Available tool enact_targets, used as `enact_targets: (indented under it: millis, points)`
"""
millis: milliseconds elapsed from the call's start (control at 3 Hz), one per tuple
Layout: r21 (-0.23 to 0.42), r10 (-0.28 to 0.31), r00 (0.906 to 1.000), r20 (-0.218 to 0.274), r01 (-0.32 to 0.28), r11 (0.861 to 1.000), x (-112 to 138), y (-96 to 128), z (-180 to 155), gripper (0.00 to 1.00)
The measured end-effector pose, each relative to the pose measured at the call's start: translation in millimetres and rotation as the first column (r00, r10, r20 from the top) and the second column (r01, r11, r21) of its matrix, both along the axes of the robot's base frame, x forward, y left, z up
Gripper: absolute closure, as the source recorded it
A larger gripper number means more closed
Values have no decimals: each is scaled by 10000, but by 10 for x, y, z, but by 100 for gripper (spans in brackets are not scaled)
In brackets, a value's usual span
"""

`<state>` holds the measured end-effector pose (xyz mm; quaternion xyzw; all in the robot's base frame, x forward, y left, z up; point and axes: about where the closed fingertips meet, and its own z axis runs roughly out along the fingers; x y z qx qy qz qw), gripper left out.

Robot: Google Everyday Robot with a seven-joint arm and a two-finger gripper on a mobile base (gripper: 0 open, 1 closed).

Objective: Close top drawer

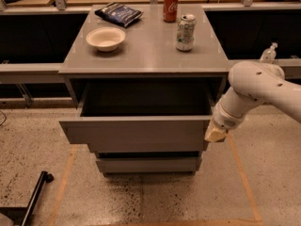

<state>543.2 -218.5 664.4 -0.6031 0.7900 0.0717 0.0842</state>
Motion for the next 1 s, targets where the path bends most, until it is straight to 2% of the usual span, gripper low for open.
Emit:
enact_targets:
  millis: [333,667,1000]
  points:
    - [236,-113,9989,448,102,9997,244,1,80,100]
    - [-66,-493,9976,476,497,9987,163,-48,-24,100]
    - [-74,-626,9871,1473,644,9979,473,-93,-163,100]
